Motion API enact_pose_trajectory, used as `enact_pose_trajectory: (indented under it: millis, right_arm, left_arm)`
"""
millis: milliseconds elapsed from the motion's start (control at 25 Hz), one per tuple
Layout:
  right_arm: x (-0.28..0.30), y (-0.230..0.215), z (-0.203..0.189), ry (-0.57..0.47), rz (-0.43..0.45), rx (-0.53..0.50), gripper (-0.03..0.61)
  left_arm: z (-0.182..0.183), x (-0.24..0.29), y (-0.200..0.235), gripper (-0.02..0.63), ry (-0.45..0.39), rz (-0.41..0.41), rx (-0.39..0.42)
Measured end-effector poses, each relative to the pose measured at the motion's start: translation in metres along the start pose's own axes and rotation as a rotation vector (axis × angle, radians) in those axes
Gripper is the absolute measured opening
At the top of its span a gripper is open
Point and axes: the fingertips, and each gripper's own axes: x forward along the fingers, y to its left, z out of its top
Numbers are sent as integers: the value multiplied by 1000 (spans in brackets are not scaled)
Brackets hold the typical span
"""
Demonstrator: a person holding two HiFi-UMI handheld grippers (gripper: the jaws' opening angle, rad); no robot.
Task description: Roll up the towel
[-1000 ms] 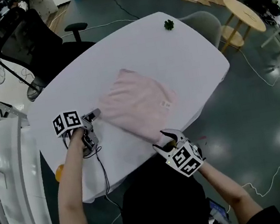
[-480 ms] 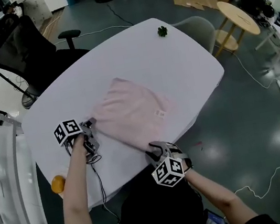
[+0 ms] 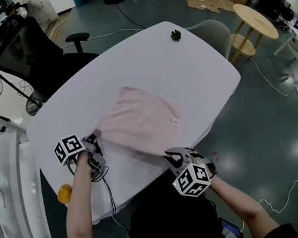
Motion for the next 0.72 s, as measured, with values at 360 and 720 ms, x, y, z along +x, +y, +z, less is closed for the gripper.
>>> enact_pose_trajectory:
  millis: [360,720]
  right_arm:
    - [-14,43,-2,1,131,105,55]
    - [-9,33,-2,-19,239,324,72]
  left_arm:
    - [-39,-58,40,32,-1,47,-99]
    - [-29,-52,24,40,-12,5,-144]
